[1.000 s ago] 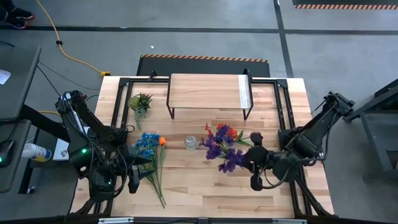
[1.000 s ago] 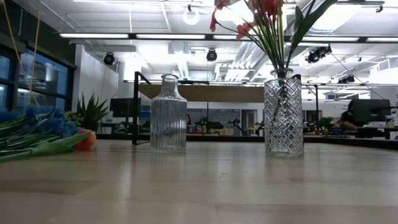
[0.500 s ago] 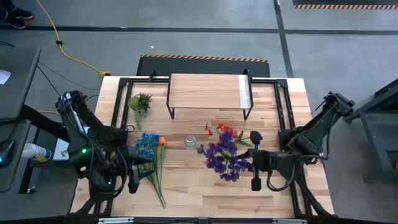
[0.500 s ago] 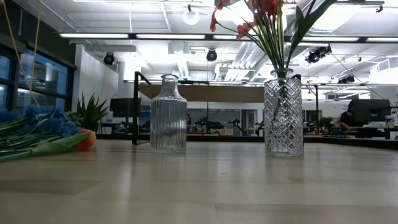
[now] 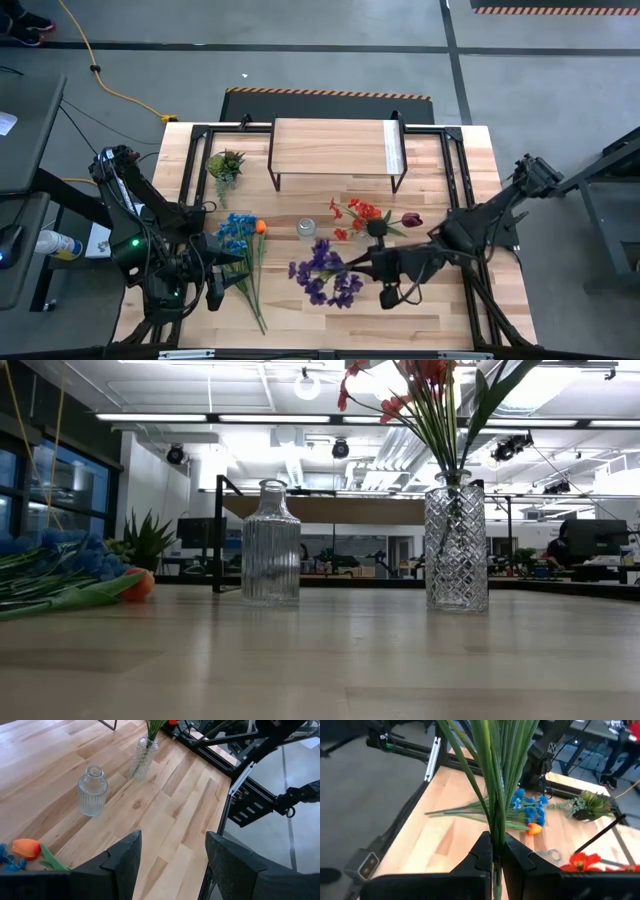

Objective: Pick and place flowers into a vace then onto a shelf
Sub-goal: Put the purple flowers into the right transparent flower vase

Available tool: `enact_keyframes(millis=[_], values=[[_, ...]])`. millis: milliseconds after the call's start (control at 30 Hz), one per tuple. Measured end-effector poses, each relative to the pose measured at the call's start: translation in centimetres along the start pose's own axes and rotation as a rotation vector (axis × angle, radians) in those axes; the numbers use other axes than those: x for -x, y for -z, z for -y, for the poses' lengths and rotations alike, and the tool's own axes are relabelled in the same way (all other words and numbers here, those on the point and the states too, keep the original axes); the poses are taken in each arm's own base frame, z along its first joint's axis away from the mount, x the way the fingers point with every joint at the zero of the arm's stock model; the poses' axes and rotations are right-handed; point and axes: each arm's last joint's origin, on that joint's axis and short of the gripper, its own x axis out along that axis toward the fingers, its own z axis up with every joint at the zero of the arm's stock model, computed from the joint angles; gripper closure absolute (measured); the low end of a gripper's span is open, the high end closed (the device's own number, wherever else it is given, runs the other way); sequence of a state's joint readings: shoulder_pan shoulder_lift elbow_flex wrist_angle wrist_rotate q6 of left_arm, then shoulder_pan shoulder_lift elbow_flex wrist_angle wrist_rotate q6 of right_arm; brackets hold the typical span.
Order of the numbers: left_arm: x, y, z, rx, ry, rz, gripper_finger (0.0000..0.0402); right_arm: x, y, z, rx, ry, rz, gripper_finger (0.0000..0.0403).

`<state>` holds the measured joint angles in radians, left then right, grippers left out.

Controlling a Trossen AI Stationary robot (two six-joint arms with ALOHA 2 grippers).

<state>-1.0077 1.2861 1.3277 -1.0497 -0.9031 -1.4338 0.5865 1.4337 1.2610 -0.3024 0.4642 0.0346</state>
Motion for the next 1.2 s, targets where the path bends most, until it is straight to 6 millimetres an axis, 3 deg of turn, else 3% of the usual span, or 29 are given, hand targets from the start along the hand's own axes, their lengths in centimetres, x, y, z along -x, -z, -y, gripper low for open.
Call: enact_keyframes(millis=[600, 867, 1000, 1200], values=[[0.0, 0.0, 0.0, 0.003, 0.0, 0.0, 0.0149, -0.6, 0.9, 1.7, 0.074, 0.096, -0.098, 0.0393], [0.0, 0.0, 0.0, 0.004, 0.0, 0.0, 0.0149, -0.3, -0.3, 1.3, 0.08, 0.14, 0.017, 0.0393], [0.0, 0.0, 0.0, 0.004, 0.0, 0.0, 0.0149, 0.9, -0.9, 1.2, 0.1, 0.187, 0.06, 0.0393], [0.0, 0.0, 0.0, 0.003, 0.0, 0.0, 0.0149, 4.6, -1.8, 1.4, 0.111, 0.368, 0.107, 0.0393]])
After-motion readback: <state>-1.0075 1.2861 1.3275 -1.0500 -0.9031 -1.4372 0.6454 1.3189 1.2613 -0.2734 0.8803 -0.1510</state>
